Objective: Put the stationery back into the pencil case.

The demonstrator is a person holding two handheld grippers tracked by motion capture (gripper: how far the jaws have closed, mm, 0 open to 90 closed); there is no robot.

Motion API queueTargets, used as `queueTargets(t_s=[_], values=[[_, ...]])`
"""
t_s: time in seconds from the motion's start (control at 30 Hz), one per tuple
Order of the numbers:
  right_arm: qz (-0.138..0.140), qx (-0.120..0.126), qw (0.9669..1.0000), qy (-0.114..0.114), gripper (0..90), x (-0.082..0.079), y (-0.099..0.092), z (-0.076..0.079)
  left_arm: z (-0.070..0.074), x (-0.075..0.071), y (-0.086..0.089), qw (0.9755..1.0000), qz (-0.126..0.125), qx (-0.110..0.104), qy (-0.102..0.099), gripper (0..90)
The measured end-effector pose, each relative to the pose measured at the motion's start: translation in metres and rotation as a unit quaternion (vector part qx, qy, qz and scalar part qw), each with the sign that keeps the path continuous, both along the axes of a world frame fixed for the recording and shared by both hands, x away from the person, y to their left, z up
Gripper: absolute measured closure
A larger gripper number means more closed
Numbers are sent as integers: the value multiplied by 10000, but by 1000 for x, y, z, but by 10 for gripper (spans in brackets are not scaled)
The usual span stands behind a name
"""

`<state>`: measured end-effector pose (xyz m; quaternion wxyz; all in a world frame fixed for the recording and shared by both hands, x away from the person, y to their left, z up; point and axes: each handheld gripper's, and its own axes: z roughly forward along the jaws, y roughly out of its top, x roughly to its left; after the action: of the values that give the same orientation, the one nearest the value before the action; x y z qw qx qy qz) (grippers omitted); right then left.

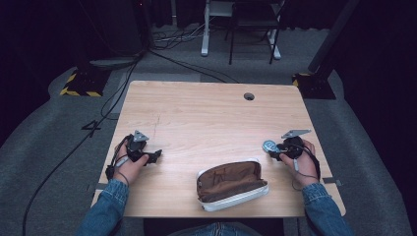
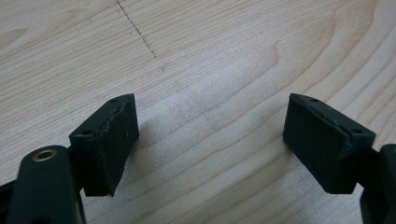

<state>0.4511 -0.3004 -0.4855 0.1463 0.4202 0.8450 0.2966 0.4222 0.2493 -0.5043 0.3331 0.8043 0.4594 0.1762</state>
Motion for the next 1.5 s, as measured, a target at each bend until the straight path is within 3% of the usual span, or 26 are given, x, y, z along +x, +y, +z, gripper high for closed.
queueTargets(t_s=[0.47,0.87,1.5], values=[[-114,-61,9999,105,500,0,3,2,0,0,0,10000,-2,2,-1,187],[-194,-14,9998,10,504,-2,-1,5,0,0,0,10000,-2,-5,4,187],[-105,165,9993,-320,504,-16,-3,37,0,0,0,10000,-10,-8,3,181]])
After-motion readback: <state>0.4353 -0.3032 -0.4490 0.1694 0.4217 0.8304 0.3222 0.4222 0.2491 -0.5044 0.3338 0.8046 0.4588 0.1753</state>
